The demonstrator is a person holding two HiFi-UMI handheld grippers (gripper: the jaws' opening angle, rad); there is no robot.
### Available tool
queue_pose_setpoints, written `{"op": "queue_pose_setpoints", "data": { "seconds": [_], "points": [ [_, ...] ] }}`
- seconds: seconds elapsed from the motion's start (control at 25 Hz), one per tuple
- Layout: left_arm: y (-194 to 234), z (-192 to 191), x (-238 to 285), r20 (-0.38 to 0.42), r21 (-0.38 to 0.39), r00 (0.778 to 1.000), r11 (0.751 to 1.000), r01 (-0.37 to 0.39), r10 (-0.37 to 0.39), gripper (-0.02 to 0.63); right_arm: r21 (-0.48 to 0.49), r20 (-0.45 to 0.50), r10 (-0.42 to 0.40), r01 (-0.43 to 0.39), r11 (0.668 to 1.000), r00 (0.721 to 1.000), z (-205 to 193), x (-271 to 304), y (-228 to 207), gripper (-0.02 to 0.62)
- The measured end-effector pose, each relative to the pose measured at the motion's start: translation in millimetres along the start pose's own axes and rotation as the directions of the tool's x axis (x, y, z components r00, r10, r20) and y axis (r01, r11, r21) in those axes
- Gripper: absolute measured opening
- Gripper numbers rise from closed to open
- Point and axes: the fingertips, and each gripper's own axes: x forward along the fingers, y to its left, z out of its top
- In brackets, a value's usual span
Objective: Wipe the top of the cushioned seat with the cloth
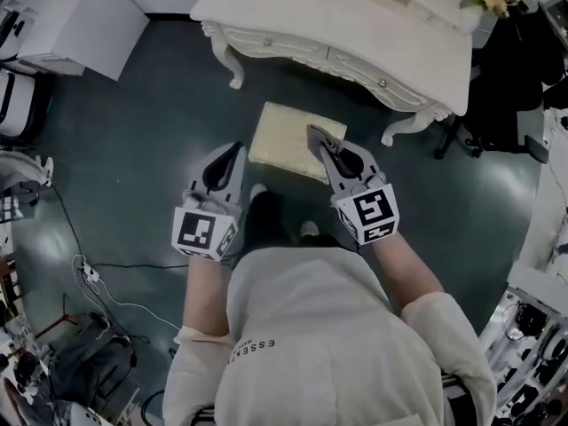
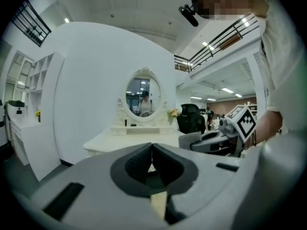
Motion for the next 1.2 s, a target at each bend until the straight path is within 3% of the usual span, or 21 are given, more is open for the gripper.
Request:
{"op": "queue_pose_setpoints", "data": {
  "seconds": [0.24,0.4,0.56,0.84,1.2],
  "points": [
    [40,-27,81,-0.018,0.006,0.987,0.988,0.157,-0.157,0.003,0.095,-0.113,-0.048,0.059,0.994,0.992,-29,72,-30,0.029],
    [63,-53,117,-0.072,-0.041,0.963,0.966,0.256,-0.259,0.003,0.171,-0.135,-0.016,0.040,0.984,0.991,-47,121,-27,0.029],
    [91,-84,144,-0.087,-0.074,0.944,0.947,0.314,-0.320,0.003,0.184,-0.165,-0.005,0.036,0.982,0.986,-73,174,-26,0.029],
    [126,-159,173,-0.085,-0.168,0.909,0.905,0.391,-0.409,0.003,0.243,-0.278,0.010,0.060,0.968,0.961,-154,249,-23,0.029],
    [146,-279,202,-0.132,-0.185,0.895,0.898,0.399,-0.425,0.003,0.279,-0.387,0.023,0.094,0.956,0.922,-263,323,-27,0.029]
  ]
}}
